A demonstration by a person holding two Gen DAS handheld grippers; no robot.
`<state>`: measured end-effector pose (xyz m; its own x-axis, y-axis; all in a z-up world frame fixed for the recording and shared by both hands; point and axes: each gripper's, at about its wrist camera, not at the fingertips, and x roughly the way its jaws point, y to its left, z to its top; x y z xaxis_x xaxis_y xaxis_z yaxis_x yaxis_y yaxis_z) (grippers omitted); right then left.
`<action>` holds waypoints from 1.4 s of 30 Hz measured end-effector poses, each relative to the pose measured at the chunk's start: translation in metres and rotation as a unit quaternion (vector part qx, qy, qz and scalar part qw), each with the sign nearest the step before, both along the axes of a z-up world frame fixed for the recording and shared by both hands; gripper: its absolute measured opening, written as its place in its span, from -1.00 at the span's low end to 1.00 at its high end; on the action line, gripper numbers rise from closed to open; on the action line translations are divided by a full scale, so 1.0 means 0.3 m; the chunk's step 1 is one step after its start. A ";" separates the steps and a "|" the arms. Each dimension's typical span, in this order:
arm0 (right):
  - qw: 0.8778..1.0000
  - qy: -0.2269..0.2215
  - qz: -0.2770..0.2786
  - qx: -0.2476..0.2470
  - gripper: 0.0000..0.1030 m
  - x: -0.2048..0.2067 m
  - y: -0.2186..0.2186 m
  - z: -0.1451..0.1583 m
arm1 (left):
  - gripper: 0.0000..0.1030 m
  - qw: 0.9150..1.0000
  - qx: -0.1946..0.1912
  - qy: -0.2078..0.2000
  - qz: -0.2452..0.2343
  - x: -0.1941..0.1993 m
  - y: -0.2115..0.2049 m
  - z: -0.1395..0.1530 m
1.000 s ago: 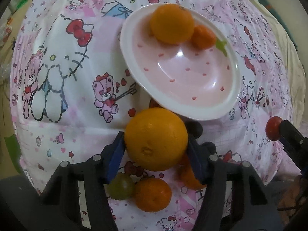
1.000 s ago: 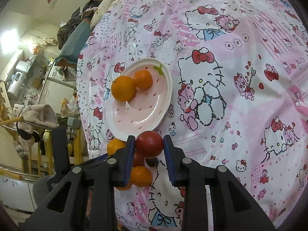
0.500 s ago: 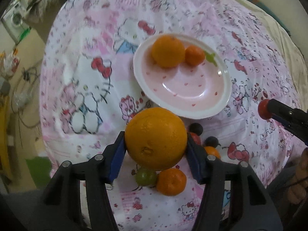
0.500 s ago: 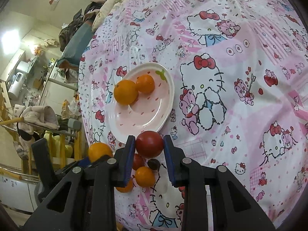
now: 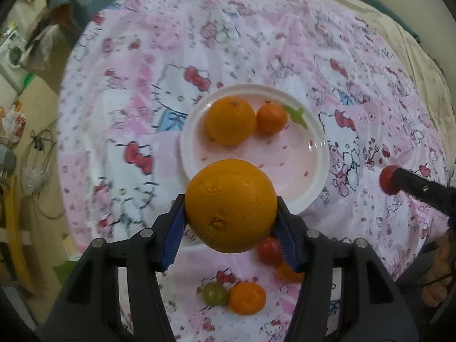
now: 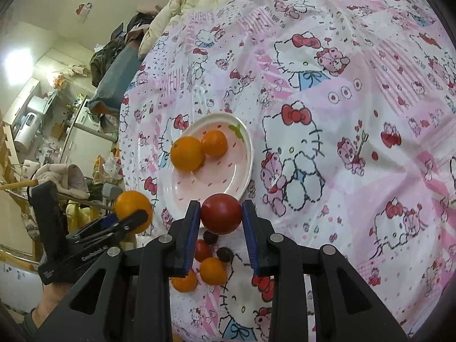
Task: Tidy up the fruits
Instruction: 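Place the red tomato on the plate with the right tool while the left tool places the orange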
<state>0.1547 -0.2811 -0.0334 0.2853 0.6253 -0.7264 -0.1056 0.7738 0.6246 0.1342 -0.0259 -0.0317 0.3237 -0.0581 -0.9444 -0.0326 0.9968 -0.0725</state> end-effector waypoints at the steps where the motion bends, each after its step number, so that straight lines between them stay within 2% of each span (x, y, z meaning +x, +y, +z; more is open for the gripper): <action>1: 1.000 0.000 -0.002 -0.002 -0.39 0.008 -0.002 0.000 | 0.06 1.000 0.001 0.006 0.001 0.013 -0.005 -0.016; 6: 1.000 0.000 -0.007 -0.014 -0.39 0.062 -0.010 -0.011 | 0.06 1.000 0.003 0.030 -0.006 0.088 -0.039 -0.108; 13: 1.000 0.003 0.007 -0.021 -0.39 0.142 0.026 -0.035 | 0.06 0.998 -0.007 0.054 -0.020 0.144 -0.058 -0.179; 17: 1.000 0.009 0.019 -0.021 -0.39 0.188 0.065 -0.058 | 0.07 0.997 -0.031 0.065 -0.005 0.174 -0.042 -0.205; 20: 0.999 0.004 0.029 -0.029 -0.39 0.219 0.092 -0.065 | 0.08 0.997 -0.032 0.069 -0.005 0.192 -0.044 -0.210; 28: 0.999 0.026 0.037 -0.005 -0.39 0.303 0.124 -0.132 | 0.13 0.997 -0.035 0.067 0.002 0.216 -0.047 -0.223; 32: 0.998 0.038 0.053 -0.006 -0.39 0.314 0.159 -0.174 | 0.39 0.996 -0.061 0.064 -0.002 0.219 -0.048 -0.212; 34: 0.997 0.044 0.055 -0.008 -0.39 0.314 0.167 -0.190 | 0.45 0.996 -0.065 0.062 -0.003 0.214 -0.053 -0.206; 42: 0.996 0.059 0.065 -0.005 -0.35 0.307 0.184 -0.215 | 0.46 0.998 -0.035 0.060 -0.004 0.201 -0.068 -0.196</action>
